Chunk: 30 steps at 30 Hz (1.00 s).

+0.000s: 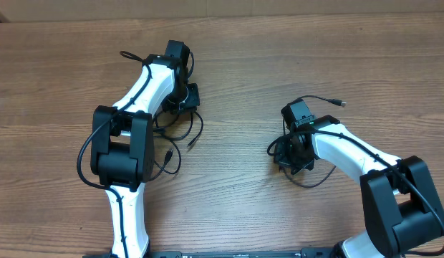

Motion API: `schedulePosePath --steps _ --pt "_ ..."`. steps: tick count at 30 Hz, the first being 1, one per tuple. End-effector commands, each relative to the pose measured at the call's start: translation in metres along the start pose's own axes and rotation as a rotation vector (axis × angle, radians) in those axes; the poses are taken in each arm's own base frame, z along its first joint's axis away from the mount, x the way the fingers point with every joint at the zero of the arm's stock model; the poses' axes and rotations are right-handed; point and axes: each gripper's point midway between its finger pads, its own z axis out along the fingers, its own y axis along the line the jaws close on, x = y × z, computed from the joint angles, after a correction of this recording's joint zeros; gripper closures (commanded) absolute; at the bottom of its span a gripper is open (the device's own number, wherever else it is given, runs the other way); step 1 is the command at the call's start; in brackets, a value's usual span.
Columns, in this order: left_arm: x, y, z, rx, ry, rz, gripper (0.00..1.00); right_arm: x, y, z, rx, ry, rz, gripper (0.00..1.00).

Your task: Untangle cables

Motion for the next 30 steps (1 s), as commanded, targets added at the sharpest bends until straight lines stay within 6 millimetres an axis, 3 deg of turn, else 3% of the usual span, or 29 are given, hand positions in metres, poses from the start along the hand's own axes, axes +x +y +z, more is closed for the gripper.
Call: schedulePosePath --steps 1,5,12,26,30 --pt "0.017 0.000 0.022 -0.010 0.065 0.021 0.71 0.022 -0.009 0.021 0.031 0.091 0.047 0.96" --pt "0.018 0.001 0.022 -0.012 0.070 0.020 0.84 0.022 -0.009 0.021 0.031 0.090 0.052 0.96" --pt "0.019 0.001 0.022 -0.013 0.073 0.020 0.85 0.021 -0.010 0.021 0.033 0.083 0.052 0.96" --pt "0.019 0.001 0.022 -0.013 0.074 0.020 0.86 0.007 -0.035 0.018 0.173 -0.008 0.186 0.96" --pt "0.019 0.001 0.022 -0.013 0.074 0.020 0.86 -0.003 -0.038 -0.005 0.209 -0.019 0.198 0.96"
